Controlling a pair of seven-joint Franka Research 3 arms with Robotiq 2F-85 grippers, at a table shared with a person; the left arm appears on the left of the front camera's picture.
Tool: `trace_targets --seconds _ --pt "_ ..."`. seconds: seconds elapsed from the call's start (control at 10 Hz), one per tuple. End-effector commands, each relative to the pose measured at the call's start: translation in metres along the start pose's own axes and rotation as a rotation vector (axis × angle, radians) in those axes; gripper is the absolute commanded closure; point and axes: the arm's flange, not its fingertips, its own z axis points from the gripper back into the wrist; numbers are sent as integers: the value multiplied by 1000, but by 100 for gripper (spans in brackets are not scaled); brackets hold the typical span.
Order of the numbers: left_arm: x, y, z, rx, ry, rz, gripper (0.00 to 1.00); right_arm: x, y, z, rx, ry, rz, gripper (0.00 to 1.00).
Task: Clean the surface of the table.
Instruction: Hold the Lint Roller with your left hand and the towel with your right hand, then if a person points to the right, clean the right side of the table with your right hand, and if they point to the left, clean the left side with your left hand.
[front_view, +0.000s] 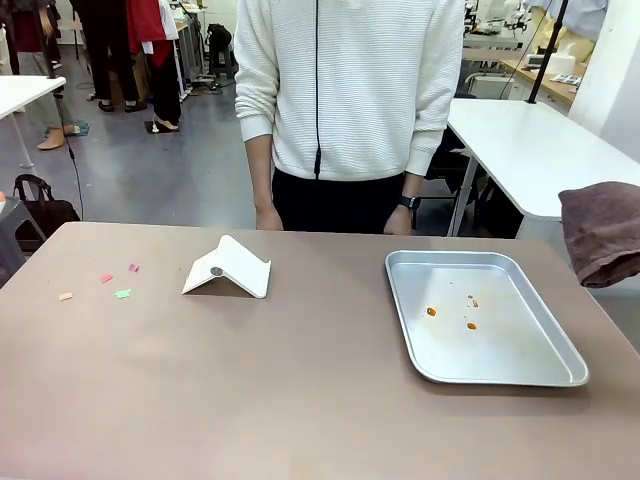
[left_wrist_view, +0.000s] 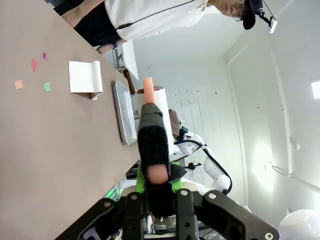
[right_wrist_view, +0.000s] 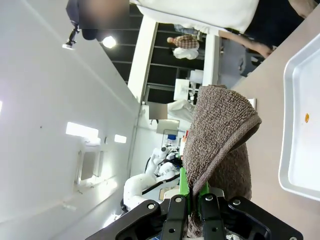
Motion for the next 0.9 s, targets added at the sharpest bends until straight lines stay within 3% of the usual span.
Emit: trace_targets --seconds 0.0,0.8 --pt "-5 -3 -1 -5 -2 -4 100 0 7 0 18 -8 -10 100" --pt "-5 -3 -1 -5 -2 -4 100 0 7 0 18 -8 -10 100"
